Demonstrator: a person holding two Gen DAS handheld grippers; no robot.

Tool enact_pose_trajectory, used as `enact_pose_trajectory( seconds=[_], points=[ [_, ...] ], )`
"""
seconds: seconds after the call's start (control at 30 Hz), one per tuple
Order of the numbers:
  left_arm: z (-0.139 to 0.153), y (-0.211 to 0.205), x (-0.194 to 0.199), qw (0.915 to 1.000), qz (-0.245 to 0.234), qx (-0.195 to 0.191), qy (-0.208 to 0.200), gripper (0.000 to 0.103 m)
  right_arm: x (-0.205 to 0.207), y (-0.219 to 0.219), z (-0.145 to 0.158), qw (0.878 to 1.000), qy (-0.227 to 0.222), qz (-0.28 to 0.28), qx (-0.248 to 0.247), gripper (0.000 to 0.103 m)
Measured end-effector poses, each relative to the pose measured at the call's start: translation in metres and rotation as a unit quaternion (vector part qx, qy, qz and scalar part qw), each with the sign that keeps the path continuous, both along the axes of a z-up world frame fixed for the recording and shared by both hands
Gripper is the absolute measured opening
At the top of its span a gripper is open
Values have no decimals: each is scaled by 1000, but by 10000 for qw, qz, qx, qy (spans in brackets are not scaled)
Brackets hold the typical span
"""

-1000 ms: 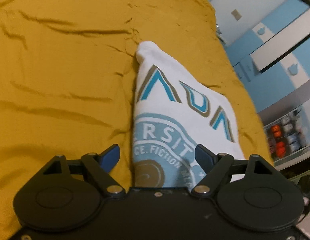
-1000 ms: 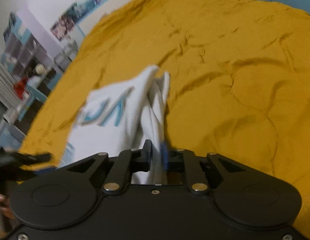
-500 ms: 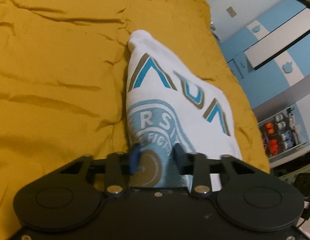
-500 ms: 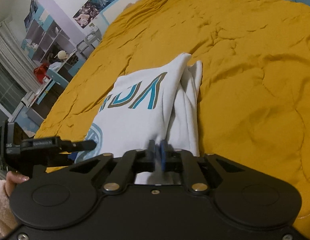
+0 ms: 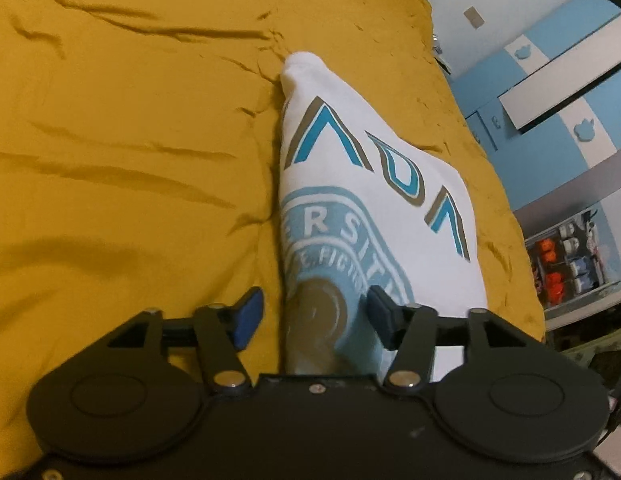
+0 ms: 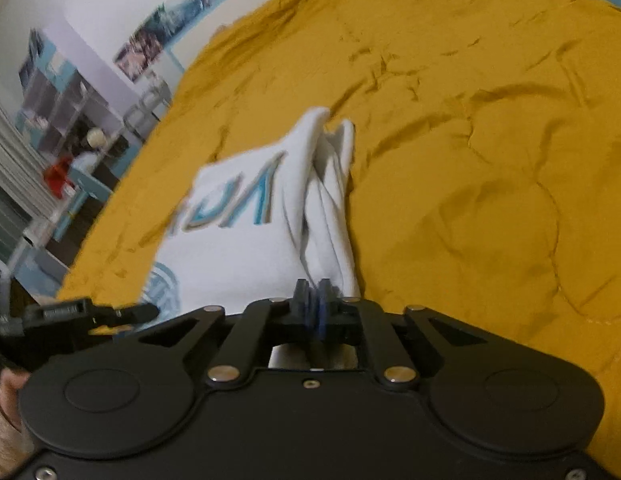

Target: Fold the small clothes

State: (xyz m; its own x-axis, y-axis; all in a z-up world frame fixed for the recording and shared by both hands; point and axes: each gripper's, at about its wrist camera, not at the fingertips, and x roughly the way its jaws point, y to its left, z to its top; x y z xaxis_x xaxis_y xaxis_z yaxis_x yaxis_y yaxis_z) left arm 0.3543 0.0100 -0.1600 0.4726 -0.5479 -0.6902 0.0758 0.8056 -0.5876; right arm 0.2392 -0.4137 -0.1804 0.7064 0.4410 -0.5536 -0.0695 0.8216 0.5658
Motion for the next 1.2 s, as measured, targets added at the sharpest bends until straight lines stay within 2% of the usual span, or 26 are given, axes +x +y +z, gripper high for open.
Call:
enact_pose_trajectory(
  seconds=[0.1, 0.17, 0.3, 0.33, 0.37, 0.4, 0.43, 0.47, 0.53, 0.63, 0.7, 0.8, 0.87, 0.9, 0.93, 0.97, 1.0, 1.03, 1.07, 1.13, 1.2],
  points=[
    [2, 12, -26, 9996, -174, -162, 176, 67, -22, -4, 15, 9999, -101, 88, -102, 33],
    [-4, 14, -38, 9986, -224, -340, 348, 67, -35, -6, 19, 9997, -67, 159, -177, 37],
    [-12, 9, -46, 9987, -211, -377, 255, 66, -42, -9, 11, 9995, 61, 164, -258, 39],
    [-11, 6, -47, 9984, -214, -432, 279, 61, -41, -8, 9, 9996, 92, 112, -259, 39],
    [-13, 4, -45, 9978, -253, -540, 300, 41, -40, -7, 7, 9996, 109, 83, -240, 39],
    [-16, 0, -43, 9961, -348, -708, 406, 30, -39, -5, 6, 9995, 125, 98, -256, 39],
    [-19, -2, -41, 9952, -314, -771, 509, 25, -38, -2, 6, 9993, 134, 105, -335, 39],
    [-21, -2, -43, 9955, -243, -750, 527, 18, -38, 0, 5, 9989, 133, 124, -430, 38],
    [-19, -2, -43, 9957, -203, -778, 462, 13, -39, 2, 6, 9981, 128, 32, -609, 18],
    [-7, 6, -50, 9959, -139, -860, 243, 10, -47, -2, 15, 9982, -37, -162, -584, 10],
    [-10, 7, -50, 9966, -173, -737, 329, 11, -48, -2, 15, 9980, -28, -168, -604, 9],
    [-31, 6, -47, 9961, -200, -652, 553, 18, -42, -5, -7, 9983, 239, -225, -485, 9],
    [-31, 5, -44, 9957, -266, -693, 551, 24, -41, -8, -12, 9986, 273, -260, -369, 11],
    [-27, 5, -42, 9954, -346, -695, 555, 30, -41, -10, -10, 9991, 219, -198, -311, 27],
    [-20, 7, -41, 9954, -395, -697, 519, 47, -42, -11, -6, 9992, 193, -158, -326, 41],
    [-13, 9, -39, 9962, -372, -668, 424, 64, -42, -12, -1, 9994, 112, -112, -296, 62],
    [-3, 12, -36, 9977, -292, -550, 253, 72, -43, -14, 7, 9996, -54, -54, -260, 71],
    [6, 13, -34, 9988, -229, -431, 95, 88, -42, -15, 15, 9994, -201, -44, -271, 71],
    [13, 16, -30, 9990, -218, -369, -96, 97, -38, -17, 23, 9989, -343, -51, -311, 71],
    [20, 21, -15, 9984, -201, -421, -317, 98, -24, -22, 34, 9982, -483, -1, -353, 72],
    [17, 24, 7, 9980, -189, -571, -212, 99, -3, -25, 38, 9984, -411, 84, -369, 83]
  ],
)
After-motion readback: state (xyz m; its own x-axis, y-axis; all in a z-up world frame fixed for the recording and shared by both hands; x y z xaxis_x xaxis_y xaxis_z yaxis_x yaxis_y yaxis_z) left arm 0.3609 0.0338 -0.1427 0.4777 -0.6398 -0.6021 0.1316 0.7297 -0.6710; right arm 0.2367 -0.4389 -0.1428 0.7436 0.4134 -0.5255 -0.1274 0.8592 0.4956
